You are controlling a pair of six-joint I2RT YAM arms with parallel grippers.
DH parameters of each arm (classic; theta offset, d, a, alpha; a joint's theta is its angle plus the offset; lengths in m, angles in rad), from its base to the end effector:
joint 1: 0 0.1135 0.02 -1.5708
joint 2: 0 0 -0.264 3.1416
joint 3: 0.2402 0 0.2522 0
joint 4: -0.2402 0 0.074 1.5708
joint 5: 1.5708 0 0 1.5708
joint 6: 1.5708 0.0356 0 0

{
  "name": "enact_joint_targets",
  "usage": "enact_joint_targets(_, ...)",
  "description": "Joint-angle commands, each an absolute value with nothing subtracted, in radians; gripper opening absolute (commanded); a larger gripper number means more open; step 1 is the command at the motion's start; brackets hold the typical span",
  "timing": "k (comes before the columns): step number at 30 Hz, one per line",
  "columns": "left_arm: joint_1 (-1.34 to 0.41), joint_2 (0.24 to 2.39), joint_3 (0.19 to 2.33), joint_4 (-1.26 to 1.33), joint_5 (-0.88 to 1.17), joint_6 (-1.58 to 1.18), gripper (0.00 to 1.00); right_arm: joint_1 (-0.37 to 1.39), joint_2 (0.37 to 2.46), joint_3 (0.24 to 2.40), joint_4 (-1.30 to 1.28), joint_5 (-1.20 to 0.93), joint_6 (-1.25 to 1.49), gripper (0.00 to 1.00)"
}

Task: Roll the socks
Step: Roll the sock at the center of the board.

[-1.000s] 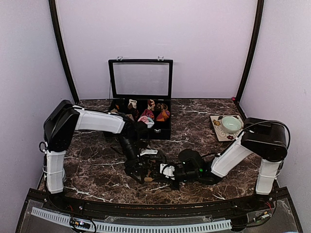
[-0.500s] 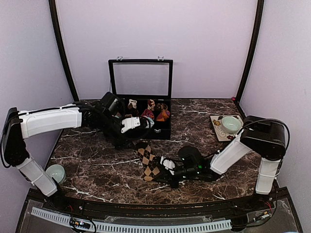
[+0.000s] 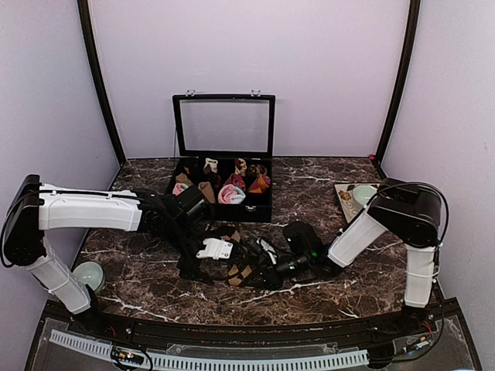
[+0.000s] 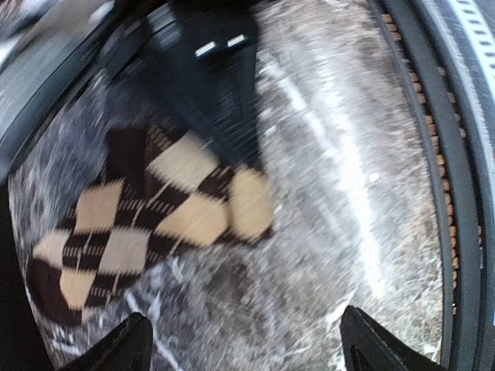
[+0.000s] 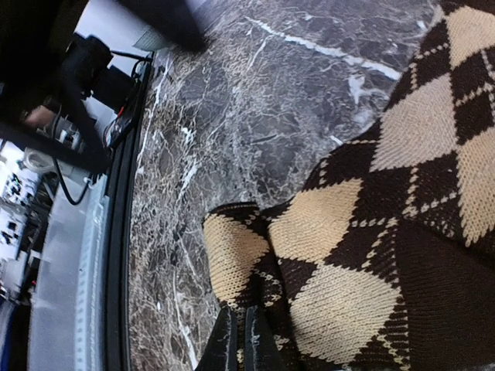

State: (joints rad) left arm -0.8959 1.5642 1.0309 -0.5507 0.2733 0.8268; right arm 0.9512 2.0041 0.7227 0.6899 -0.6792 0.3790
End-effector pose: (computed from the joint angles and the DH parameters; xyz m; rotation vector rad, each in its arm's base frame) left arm 0.1864 -0.2483 0.2089 2.0615 1.6511 -0.3854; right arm 0.1808 0.2920 0.0787 -1.0957 2.1454 1.4368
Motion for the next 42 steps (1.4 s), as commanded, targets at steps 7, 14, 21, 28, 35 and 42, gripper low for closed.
enact_joint_targets(7, -0.972, 1.765, 1.188, -0.596, 0.324, 0.936, 0.64, 0.877, 2.130, 0.685, 0.362, -0.684, 0.565, 0.00)
enact_joint_targets(14, -0.979, 1.809, 1.203, -0.526, 0.325, 0.889, 0.50, 0.870, 2.143, 0.719, 0.280, -0.684, 0.544, 0.00)
enact_joint_targets(21, -0.990, 1.801, 1.174, -0.472, 0.311, 0.863, 0.40, 0.869, 2.166, 0.727, 0.273, -0.685, 0.549, 0.00)
enact_joint_targets(28, -1.003, 1.844, 1.154, -0.464, 0.292, 0.834, 0.25, 0.868, 2.156, 0.724, 0.303, -0.685, 0.572, 0.00)
enact_joint_targets(35, -1.003, 1.866, 1.137, -0.459, 0.269, 0.812, 0.16, 0.867, 2.160, 0.716, 0.327, -0.693, 0.587, 0.00)
enact_joint_targets(42, -0.975, 1.893, 1.126, -0.466, 0.281, 0.795, 0.00, 0.867, 2.129, 0.688, 0.381, -0.669, 0.577, 0.00)
